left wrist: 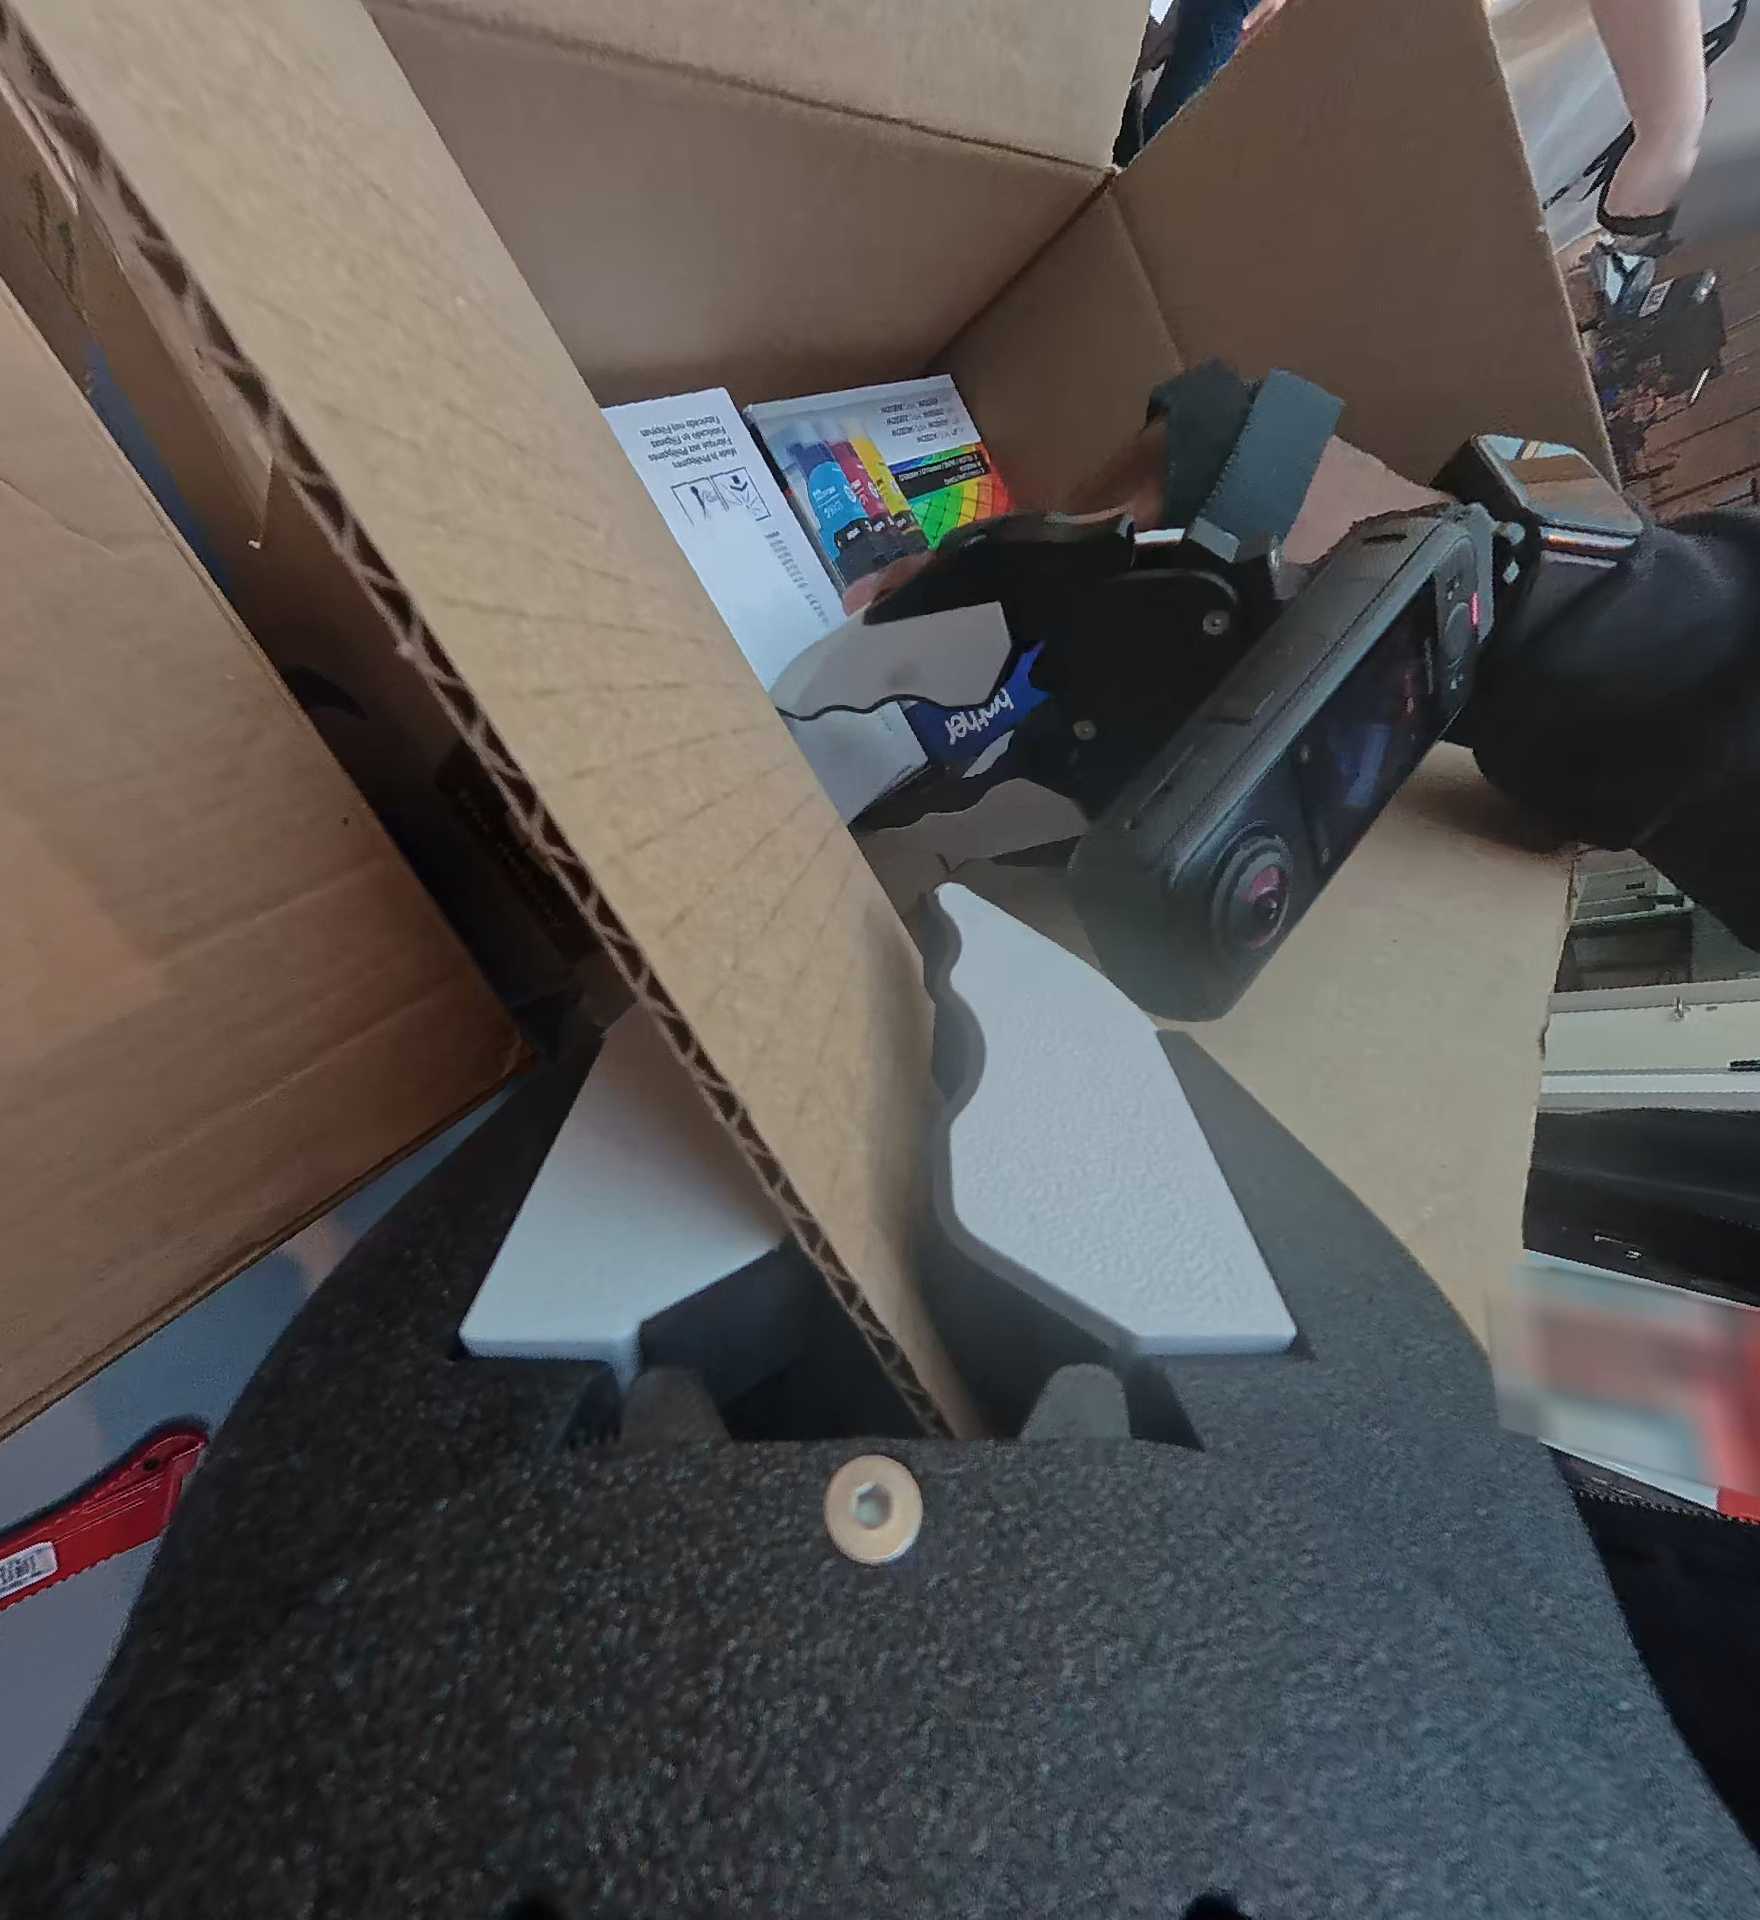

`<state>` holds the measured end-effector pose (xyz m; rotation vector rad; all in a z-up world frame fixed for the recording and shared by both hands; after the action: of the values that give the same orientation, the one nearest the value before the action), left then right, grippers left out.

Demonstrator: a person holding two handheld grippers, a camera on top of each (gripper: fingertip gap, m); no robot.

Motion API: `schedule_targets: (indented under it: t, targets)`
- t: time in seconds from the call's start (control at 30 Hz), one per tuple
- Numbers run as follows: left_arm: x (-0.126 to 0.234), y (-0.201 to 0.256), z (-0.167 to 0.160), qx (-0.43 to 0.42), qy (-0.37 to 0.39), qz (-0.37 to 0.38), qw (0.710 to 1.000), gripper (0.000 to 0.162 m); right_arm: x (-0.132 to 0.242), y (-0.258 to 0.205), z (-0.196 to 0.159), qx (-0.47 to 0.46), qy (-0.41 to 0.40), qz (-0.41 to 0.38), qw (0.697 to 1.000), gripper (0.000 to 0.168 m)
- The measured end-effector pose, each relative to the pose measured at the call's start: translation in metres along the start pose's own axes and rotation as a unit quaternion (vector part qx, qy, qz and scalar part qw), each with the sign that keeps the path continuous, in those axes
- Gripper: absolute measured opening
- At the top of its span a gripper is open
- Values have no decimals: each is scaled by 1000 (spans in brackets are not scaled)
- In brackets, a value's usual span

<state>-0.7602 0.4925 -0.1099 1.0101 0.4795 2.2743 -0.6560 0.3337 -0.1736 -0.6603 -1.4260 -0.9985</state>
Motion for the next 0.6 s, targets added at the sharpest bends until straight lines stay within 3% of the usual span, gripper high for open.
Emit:
schedule_targets:
  t: [0.2,0.4,0.6]
  targets:
    - [2,1,-1,2,2,-2,1000,15,17,-7,-8,-20,-13,13,1000,0]
    - [2,0,-1,2,2,0,1000,15,64,1,-23,-97,10,-41,994,0]
    - [1,2,0,6,4,5,1000,15,178,-9,-54,-233,136,-115,956,0]
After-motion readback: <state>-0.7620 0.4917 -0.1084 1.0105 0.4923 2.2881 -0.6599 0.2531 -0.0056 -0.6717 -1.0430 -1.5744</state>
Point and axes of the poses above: each gripper's, where its closed fingertips meet, x back along the fingers, z out of its top, y = z × x across the jaws, the point moved 10 cm from there along x, back along the fingers, and after that the axes turned 13 degrees about -x, right-handed, at the moved point
